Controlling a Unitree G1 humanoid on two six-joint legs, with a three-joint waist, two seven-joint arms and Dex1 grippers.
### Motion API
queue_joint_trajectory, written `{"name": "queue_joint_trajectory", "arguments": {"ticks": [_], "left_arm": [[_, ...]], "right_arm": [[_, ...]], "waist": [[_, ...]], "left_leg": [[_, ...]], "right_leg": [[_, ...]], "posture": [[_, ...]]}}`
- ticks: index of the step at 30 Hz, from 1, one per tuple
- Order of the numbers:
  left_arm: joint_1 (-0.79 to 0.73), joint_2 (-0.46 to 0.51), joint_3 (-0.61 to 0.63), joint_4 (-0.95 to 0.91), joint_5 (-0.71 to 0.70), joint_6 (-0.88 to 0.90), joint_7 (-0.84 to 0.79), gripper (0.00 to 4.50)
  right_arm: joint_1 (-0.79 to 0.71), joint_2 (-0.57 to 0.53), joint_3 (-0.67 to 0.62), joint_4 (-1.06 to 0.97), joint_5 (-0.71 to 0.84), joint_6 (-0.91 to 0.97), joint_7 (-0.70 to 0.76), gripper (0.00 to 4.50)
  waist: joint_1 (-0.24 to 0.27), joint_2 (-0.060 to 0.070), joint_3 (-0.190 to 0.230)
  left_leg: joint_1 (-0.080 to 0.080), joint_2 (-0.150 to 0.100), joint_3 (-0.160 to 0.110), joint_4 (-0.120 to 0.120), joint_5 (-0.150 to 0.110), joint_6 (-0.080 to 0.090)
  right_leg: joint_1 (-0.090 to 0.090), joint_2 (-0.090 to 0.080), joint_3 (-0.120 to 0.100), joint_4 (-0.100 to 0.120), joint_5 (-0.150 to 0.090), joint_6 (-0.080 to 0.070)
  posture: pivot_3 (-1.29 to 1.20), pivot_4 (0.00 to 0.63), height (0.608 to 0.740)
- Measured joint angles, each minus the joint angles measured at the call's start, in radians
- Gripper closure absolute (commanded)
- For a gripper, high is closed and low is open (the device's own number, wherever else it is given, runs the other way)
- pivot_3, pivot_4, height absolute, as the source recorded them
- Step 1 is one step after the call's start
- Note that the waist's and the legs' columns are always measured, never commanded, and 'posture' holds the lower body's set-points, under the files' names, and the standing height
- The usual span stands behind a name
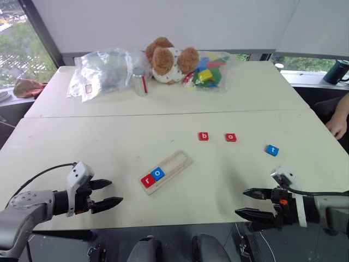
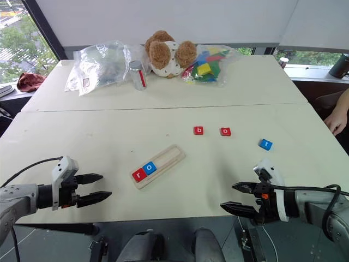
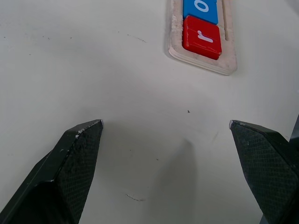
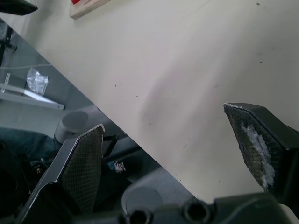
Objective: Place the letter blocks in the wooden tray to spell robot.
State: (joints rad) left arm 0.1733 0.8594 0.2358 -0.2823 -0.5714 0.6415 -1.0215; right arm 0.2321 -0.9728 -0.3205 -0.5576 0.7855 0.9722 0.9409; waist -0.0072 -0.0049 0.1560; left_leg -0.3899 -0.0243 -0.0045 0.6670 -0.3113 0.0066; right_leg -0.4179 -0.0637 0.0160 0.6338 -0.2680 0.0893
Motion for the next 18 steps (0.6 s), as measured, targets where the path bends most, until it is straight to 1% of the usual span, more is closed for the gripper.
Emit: {"name": "queue_joint_trajectory", "arguments": {"ticks": [18], "left_arm": [[-0.076, 0.000, -0.023, 0.007, 0.013, 0.035, 0.056, 0.00]], "right_arm": [[-0.029, 0.000, 0.025, 0.029, -0.026, -0.021, -0.003, 0.03]], "waist": [[-0.001, 0.000, 0.000]], "left_leg": [[0.000, 0.000, 0.000, 0.000, 0.000, 0.000]], "right_leg": [[0.000, 0.000, 0.000, 0.000, 0.000, 0.000]], "posture": [[0.00, 0.150, 0.740]]}}
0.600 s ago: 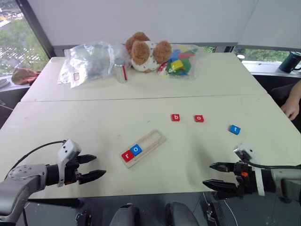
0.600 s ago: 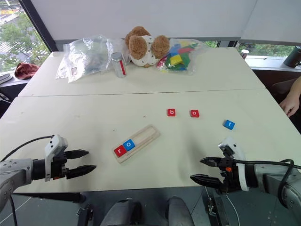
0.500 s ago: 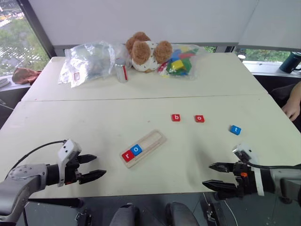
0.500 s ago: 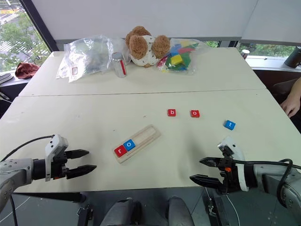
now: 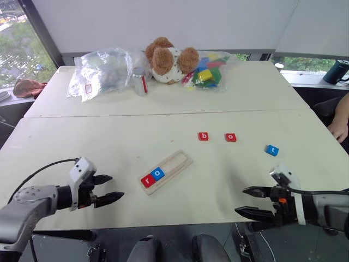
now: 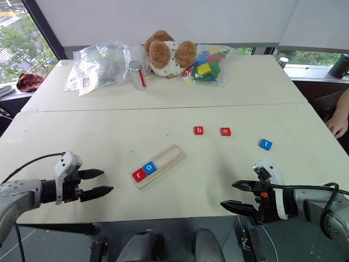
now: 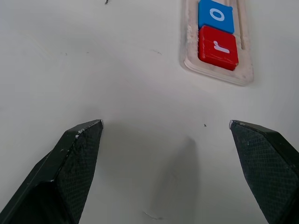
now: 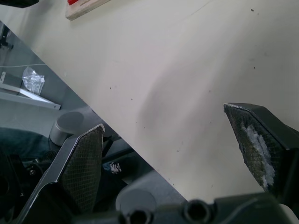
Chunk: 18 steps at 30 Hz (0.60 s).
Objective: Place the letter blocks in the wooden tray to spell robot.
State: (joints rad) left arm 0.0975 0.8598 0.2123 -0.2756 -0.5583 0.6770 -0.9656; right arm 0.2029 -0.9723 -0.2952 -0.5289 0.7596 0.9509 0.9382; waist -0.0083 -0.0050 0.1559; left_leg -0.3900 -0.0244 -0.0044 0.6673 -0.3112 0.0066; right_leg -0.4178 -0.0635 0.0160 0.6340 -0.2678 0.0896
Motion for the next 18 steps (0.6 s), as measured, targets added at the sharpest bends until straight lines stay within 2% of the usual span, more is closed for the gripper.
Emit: {"name": "queue_joint_trajectory", "arguments": {"ticks": [8, 11, 14, 18], "left_arm": [[-0.049, 0.010, 0.000, 0.001, 0.003, 0.009, 0.001, 0.00], [-0.079, 0.042, -0.006, -0.003, 0.016, -0.016, -0.028, 0.00], [-0.117, 0.055, -0.042, -0.045, 0.025, -0.040, -0.056, 0.00], [-0.155, -0.036, -0.073, -0.126, 0.035, -0.090, -0.005, 0.00]], "right_arm": [[-0.030, -0.012, 0.006, 0.050, -0.034, -0.026, 0.003, 0.03], [-0.060, -0.036, 0.009, 0.074, -0.049, -0.036, 0.014, 0.03], [-0.146, -0.039, 0.009, 0.084, -0.025, -0.018, 0.024, 0.03], [-0.314, -0.014, 0.016, 0.019, 0.076, 0.053, -0.020, 0.03]], "waist": [[0.001, 0.000, 0.000], [0.000, 0.000, 0.000], [-0.003, 0.000, 0.000], [-0.002, 0.000, 0.000]], "left_leg": [[0.000, 0.000, 0.000, 0.000, 0.000, 0.000], [0.000, 0.000, 0.000, 0.001, 0.000, 0.000], [0.000, 0.000, 0.000, 0.001, 0.000, 0.000], [0.000, 0.000, 0.000, 0.000, 0.000, 0.000]], "right_leg": [[0.000, 0.000, 0.000, 0.000, 0.000, 0.000], [0.000, 0.000, 0.000, 0.000, 0.000, 0.000], [0.000, 0.000, 0.000, 0.000, 0.000, 0.000], [-0.001, 0.001, 0.000, 0.001, 0.000, 0.000]], "posture": [[0.00, 0.150, 0.740], [0.00, 0.150, 0.740], [0.00, 0.150, 0.740], [0.00, 0.150, 0.740]]}}
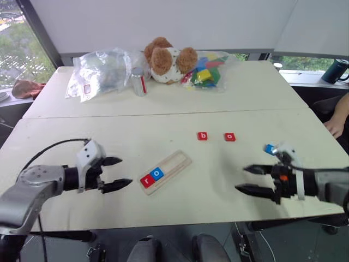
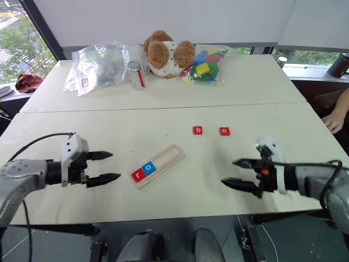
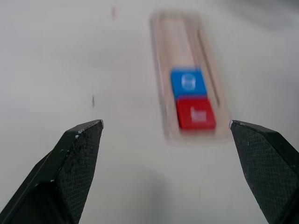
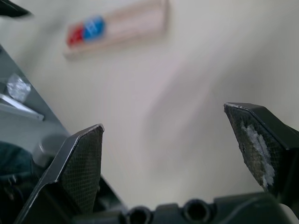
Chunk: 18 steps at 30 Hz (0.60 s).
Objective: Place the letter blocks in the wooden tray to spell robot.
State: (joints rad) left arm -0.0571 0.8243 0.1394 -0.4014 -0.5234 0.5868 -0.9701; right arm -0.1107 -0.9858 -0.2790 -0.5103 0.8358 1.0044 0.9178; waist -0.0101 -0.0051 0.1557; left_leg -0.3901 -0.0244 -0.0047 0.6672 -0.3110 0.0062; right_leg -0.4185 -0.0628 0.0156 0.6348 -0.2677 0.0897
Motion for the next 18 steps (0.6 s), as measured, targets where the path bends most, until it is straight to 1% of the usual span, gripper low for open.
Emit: {"name": "queue_joint_trajectory", "arguments": {"ticks": [2, 3, 5, 7, 11, 15, 18], "left_arm": [[0.026, -0.034, -0.027, -0.022, 0.021, -0.024, 0.026, 0.00], [0.046, -0.062, -0.043, -0.029, 0.034, -0.035, 0.047, 0.00], [0.079, -0.103, -0.075, -0.030, 0.055, -0.059, 0.074, 0.00], [0.106, -0.133, -0.098, -0.027, 0.085, -0.094, 0.097, 0.00], [0.134, -0.199, -0.133, 0.002, 0.143, -0.176, 0.141, 0.00], [0.161, -0.233, -0.176, 0.071, 0.227, -0.278, 0.174, 0.00], [0.157, -0.256, -0.195, 0.113, 0.256, -0.349, 0.179, 0.00]], "right_arm": [[-0.035, 0.048, 0.010, -0.035, 0.057, 0.035, -0.038, 0.03], [-0.050, 0.078, 0.032, -0.052, 0.087, 0.057, -0.066, 0.03], [-0.055, 0.102, 0.081, -0.084, 0.114, 0.081, -0.097, 0.03], [-0.055, 0.104, 0.119, -0.099, 0.116, 0.085, -0.115, 0.03], [-0.044, 0.100, 0.152, -0.105, 0.110, 0.086, -0.127, 0.03], [-0.043, 0.097, 0.156, -0.105, 0.109, 0.080, -0.130, 0.03], [-0.045, 0.096, 0.156, -0.105, 0.109, 0.079, -0.131, 0.03]], "waist": [[0.001, 0.000, 0.000], [0.000, 0.000, 0.000], [0.001, 0.000, 0.000], [0.005, 0.000, 0.000], [0.015, -0.001, 0.000], [0.020, -0.001, 0.000], [0.022, 0.000, -0.001]], "left_leg": [[0.000, 0.000, 0.000, 0.000, 0.000, 0.000], [-0.001, 0.000, 0.000, 0.000, 0.000, 0.000], [-0.001, 0.000, 0.000, 0.000, 0.000, 0.000], [-0.002, 0.000, 0.000, 0.001, 0.000, 0.000], [0.000, 0.000, 0.000, 0.002, 0.000, 0.000], [0.000, 0.000, 0.000, 0.002, 0.000, 0.000], [0.000, 0.000, 0.000, 0.002, 0.000, 0.000]], "right_leg": [[0.000, 0.000, 0.000, 0.000, 0.000, 0.000], [-0.001, 0.000, 0.000, 0.000, 0.000, 0.000], [-0.001, 0.000, 0.000, 0.000, 0.000, 0.000], [0.000, 0.000, 0.000, 0.000, 0.000, 0.000], [0.001, 0.000, 0.000, 0.000, 0.000, 0.000], [0.000, 0.000, 0.000, 0.000, 0.000, 0.000], [0.001, 0.000, 0.000, 0.000, 0.000, 0.000]], "posture": [[0.00, 0.150, 0.740], [0.00, 0.150, 0.740], [0.00, 0.150, 0.740], [0.00, 0.150, 0.740], [0.00, 0.150, 0.740], [0.00, 0.150, 0.740], [0.00, 0.150, 0.740]]}}
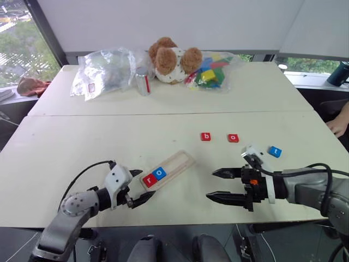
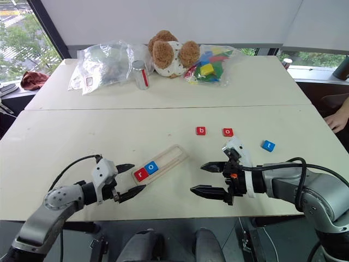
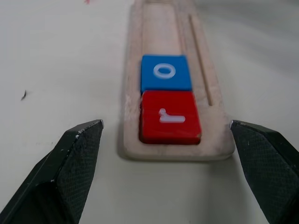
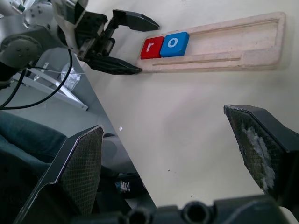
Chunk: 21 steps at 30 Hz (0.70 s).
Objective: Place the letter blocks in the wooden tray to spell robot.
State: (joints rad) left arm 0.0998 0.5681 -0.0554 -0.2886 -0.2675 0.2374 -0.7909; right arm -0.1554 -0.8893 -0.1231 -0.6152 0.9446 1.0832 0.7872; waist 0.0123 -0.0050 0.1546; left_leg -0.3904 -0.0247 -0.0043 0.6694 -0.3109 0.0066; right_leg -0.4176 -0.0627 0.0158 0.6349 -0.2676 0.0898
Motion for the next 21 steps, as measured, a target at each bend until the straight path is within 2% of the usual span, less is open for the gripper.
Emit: {"name": "queue_joint_trajectory", "arguments": {"ticks": [12, 13, 15, 21], "left_arm": [[-0.059, -0.048, -0.058, 0.161, 0.052, -0.185, -0.016, 0.00], [-0.063, -0.048, -0.060, 0.169, 0.052, -0.190, -0.022, 0.57], [-0.066, -0.049, -0.070, 0.177, 0.052, -0.201, -0.033, 1.36], [-0.088, -0.036, -0.072, 0.191, 0.051, -0.197, -0.053, 1.40]], "right_arm": [[-0.001, -0.001, 0.003, 0.000, -0.009, -0.007, -0.008, 0.03], [0.002, -0.001, 0.003, 0.000, -0.009, -0.007, -0.011, 0.00], [0.011, -0.001, 0.001, 0.000, -0.008, -0.007, -0.013, 0.00], [0.035, -0.014, -0.006, -0.009, -0.006, -0.007, -0.015, 0.00]], "waist": [[0.003, 0.004, -0.004], [0.002, 0.004, -0.004], [0.002, 0.004, -0.004], [0.001, 0.004, -0.004]], "left_leg": [[0.010, 0.000, 0.000, 0.001, -0.001, 0.001], [0.011, 0.000, 0.000, 0.001, -0.001, 0.001], [0.013, 0.000, 0.000, 0.000, -0.001, 0.001], [0.015, 0.000, 0.000, 0.000, -0.001, 0.001]], "right_leg": [[0.011, -0.001, 0.000, -0.002, 0.000, 0.000], [0.012, -0.001, 0.000, -0.002, 0.000, 0.000], [0.014, -0.001, 0.000, -0.002, 0.000, 0.000], [0.015, -0.001, 0.000, -0.002, 0.000, -0.001]], "posture": [[0.00, 0.150, 0.740], [0.00, 0.150, 0.740], [0.00, 0.150, 0.740], [0.00, 0.150, 0.740]]}}
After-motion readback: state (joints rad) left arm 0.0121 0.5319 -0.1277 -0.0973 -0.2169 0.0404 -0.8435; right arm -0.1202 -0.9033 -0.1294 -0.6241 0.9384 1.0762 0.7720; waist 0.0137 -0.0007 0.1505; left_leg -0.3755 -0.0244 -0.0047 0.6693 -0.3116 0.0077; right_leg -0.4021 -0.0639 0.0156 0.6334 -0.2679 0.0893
